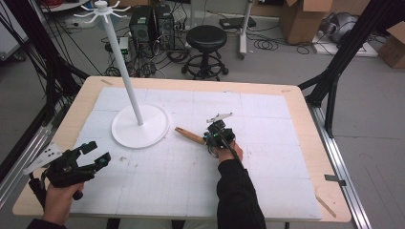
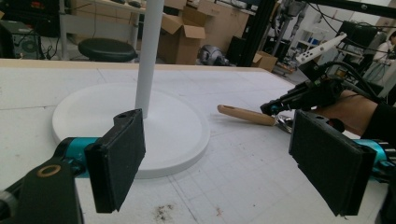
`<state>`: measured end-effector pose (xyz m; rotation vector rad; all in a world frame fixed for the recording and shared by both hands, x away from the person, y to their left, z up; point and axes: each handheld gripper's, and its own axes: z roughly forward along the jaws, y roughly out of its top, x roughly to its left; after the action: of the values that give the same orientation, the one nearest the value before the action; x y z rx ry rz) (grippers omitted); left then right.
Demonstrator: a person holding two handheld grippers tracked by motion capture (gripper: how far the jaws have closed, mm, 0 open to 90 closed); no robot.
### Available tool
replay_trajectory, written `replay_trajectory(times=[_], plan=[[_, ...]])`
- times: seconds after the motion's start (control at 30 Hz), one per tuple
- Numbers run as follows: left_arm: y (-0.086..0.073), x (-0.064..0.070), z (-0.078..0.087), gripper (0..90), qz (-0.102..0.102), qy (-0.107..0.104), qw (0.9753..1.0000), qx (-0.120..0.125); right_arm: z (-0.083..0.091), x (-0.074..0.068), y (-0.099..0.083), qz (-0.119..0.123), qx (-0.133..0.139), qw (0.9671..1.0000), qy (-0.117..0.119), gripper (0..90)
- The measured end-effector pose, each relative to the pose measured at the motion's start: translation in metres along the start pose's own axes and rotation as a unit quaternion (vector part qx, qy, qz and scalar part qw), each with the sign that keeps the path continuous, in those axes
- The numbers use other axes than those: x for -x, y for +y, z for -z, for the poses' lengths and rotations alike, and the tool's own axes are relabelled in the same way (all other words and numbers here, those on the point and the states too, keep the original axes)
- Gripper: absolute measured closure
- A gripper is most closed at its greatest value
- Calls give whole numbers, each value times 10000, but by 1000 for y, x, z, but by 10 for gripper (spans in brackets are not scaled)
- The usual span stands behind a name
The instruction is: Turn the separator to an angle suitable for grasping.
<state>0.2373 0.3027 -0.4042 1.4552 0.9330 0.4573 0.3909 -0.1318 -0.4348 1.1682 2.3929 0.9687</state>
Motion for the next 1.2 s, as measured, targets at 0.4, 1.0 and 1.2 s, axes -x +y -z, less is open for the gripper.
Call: replay_trajectory(times=[0.4, 1.0, 1.2], plan=[[0, 0, 1, 191, 37, 29, 10000, 24, 5, -9, -8, 176, -153, 9997, 61, 894], [0, 1, 1, 192, 47, 40, 10000, 18, 18, -29, -27, 547, 68, 9981, 289, 894], [0, 1, 2, 192, 49, 48, 10000, 21, 19, -37, -29, 707, 126, 9966, 393, 894]])
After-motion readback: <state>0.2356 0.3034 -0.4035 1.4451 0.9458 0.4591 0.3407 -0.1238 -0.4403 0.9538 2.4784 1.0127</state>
